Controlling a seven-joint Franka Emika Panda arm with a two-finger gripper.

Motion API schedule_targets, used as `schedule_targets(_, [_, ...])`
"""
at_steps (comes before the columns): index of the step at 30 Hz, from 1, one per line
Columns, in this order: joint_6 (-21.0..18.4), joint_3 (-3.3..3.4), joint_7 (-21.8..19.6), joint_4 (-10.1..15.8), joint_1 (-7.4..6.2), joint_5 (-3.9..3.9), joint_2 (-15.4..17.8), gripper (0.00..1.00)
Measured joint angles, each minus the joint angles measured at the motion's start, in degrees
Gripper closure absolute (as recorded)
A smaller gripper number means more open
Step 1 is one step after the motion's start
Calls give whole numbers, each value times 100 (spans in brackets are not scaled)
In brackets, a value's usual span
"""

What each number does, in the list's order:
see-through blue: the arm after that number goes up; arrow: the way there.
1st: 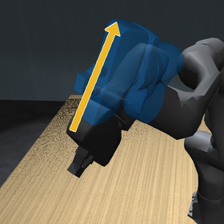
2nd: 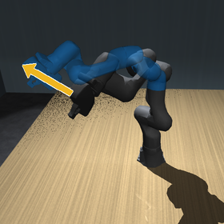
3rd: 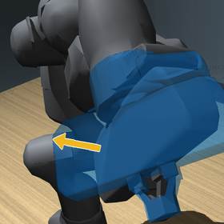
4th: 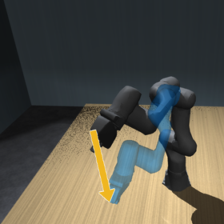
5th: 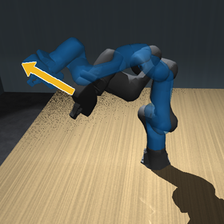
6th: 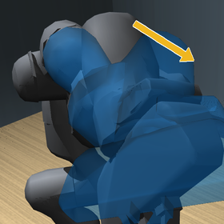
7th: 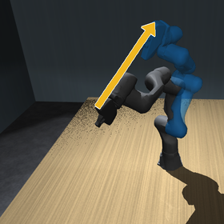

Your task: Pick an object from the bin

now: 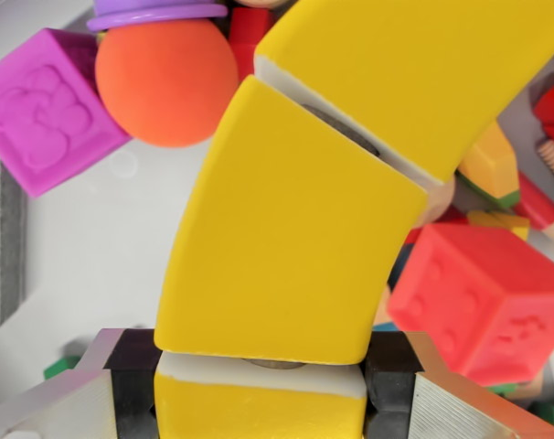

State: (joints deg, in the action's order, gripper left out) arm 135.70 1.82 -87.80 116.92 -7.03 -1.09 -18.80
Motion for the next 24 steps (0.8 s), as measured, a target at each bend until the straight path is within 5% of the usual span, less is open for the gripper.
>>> schedule_targets(24, [-1235, 3, -24, -466, 0, 34, 775, 100])
